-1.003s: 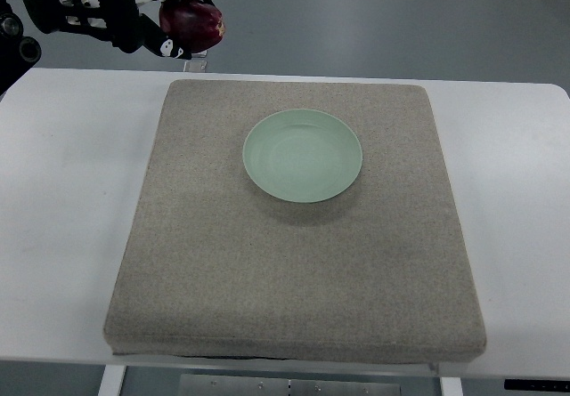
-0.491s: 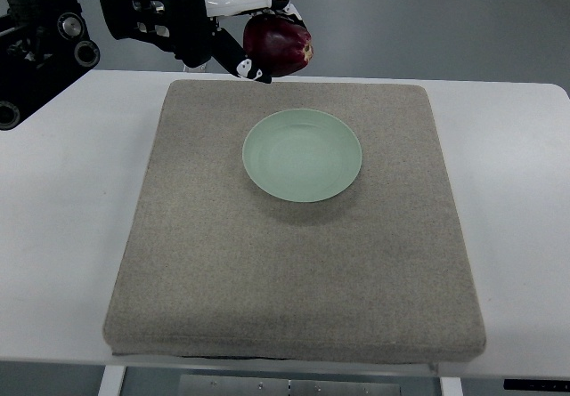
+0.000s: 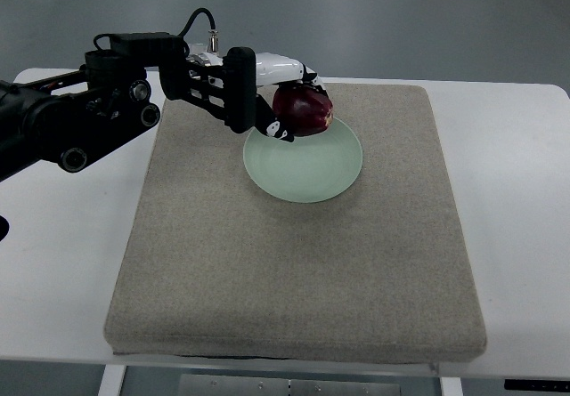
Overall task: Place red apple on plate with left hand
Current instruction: 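Carry the apple over the green plate and lower it onto it, then open the left hand to release the apple and withdraw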
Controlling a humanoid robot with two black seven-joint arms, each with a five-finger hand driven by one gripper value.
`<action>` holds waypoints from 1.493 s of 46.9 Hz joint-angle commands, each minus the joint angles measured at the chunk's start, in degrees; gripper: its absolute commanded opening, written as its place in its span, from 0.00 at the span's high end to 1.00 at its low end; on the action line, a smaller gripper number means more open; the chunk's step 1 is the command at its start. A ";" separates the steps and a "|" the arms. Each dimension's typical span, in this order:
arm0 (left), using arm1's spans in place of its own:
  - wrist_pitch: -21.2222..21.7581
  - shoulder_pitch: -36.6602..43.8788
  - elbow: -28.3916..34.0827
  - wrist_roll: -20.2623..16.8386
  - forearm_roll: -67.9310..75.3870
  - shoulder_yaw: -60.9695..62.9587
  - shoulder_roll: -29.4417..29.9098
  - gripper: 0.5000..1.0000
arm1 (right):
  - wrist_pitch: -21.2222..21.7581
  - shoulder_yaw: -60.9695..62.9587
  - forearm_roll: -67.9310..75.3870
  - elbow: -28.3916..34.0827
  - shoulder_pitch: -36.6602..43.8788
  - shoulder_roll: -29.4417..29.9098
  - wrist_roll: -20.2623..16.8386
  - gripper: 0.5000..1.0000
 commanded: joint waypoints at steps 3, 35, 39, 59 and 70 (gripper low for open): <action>2.24 1.80 0.47 -0.01 3.18 0.17 -0.18 1.00 | 0.00 0.00 0.00 -0.02 0.00 0.00 0.00 0.14; 4.70 4.61 4.87 -0.01 3.18 3.07 -2.56 0.79 | 0.00 0.00 0.00 -0.02 0.00 0.00 0.00 0.14; 4.70 4.61 4.69 -0.01 2.92 3.25 -2.56 0.63 | 0.00 0.00 0.00 -0.02 0.00 0.00 0.00 0.14; 3.91 4.35 4.08 -0.01 2.30 3.33 -2.56 0.08 | 0.00 0.00 0.00 0.07 0.00 0.00 0.00 0.14; 3.82 3.47 3.20 -0.09 -7.88 2.72 -1.68 0.07 | 0.00 0.00 0.00 -0.02 0.00 0.00 0.00 0.14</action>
